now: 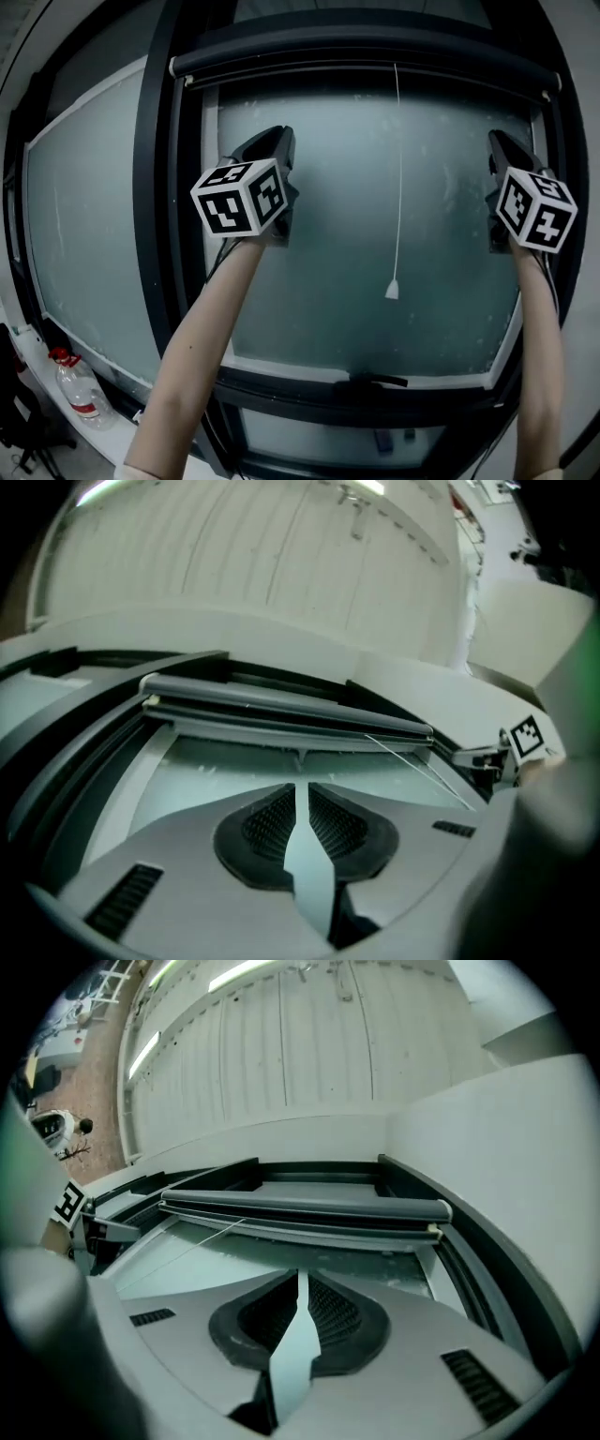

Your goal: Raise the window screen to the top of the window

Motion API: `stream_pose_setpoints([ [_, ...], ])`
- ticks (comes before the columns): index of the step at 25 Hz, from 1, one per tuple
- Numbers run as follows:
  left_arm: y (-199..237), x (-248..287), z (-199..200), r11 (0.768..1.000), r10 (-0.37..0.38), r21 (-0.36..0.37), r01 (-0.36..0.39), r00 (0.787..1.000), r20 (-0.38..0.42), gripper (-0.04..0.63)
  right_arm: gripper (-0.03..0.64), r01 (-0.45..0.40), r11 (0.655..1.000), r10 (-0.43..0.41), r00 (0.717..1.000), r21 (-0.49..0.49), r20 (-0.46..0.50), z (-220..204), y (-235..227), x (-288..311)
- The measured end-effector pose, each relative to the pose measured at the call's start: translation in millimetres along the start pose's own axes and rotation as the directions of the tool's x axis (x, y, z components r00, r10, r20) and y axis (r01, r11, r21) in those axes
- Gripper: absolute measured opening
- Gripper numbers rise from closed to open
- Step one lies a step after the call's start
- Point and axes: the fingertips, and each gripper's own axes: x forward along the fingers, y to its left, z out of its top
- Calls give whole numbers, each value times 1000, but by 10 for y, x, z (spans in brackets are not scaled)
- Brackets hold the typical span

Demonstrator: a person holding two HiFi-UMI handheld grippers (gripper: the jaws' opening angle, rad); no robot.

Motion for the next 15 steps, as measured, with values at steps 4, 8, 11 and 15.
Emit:
stream_pose_setpoints([
  [4,-167,-594,-675,993,35,-111,-41,998,-55,44,39,-48,996,50,999,70,-17,-484,232,-681],
  [8,-528,-1240,-1317,998,-10,-58,2,991,-136,46,40,-96,983,106,993,158,-58,-998,563,-1351],
  [11,-815,-1742,-1768,998,-28,-68,14,978,-205,46,38,-98,966,130,984,238,-119,-1453,796,-1848],
  [15,-1229,-2357,-2274,984,-100,-174,48,947,-306,46,38,-110,944,188,954,310,-233,-1970,1120,-2537],
])
